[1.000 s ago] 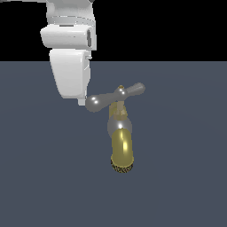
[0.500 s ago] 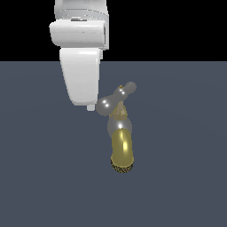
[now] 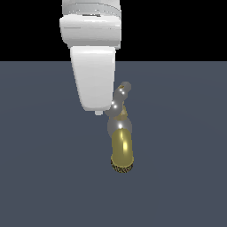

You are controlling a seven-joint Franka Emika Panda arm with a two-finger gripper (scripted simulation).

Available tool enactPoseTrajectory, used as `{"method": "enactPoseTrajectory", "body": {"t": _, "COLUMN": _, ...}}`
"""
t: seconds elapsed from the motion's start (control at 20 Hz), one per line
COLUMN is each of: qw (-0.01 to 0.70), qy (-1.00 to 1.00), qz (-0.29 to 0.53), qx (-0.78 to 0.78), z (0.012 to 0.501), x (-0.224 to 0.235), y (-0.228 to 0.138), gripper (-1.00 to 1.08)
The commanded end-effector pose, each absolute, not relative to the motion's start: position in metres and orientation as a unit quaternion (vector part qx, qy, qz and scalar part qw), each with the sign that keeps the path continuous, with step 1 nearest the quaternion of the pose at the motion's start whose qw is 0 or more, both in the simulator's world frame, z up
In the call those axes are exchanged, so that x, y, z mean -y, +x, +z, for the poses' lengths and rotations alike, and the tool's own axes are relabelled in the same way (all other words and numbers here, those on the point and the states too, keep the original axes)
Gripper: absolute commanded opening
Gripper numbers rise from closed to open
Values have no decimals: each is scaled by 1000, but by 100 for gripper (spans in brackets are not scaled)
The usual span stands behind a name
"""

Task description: Turn on the faucet by rotating a designated handle.

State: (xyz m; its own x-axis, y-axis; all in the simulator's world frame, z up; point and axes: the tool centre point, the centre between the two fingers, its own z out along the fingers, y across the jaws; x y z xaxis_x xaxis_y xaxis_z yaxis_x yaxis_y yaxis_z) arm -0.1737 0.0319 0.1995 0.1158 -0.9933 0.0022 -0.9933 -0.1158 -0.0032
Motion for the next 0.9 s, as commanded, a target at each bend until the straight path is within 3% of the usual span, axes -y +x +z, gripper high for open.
{"method": "enactPoseTrajectory", "body": {"t": 0.0, "qw": 1, "qy": -743, "qz": -1, "qx": -670, "z": 199, "x": -17, "y": -174, "gripper": -100}}
{"method": "enactPoseTrajectory", "body": {"t": 0.85, "qw": 0, "qy": -737, "qz": 0, "qx": -676, "z": 199, "x": 68, "y": -177, "gripper": -100}}
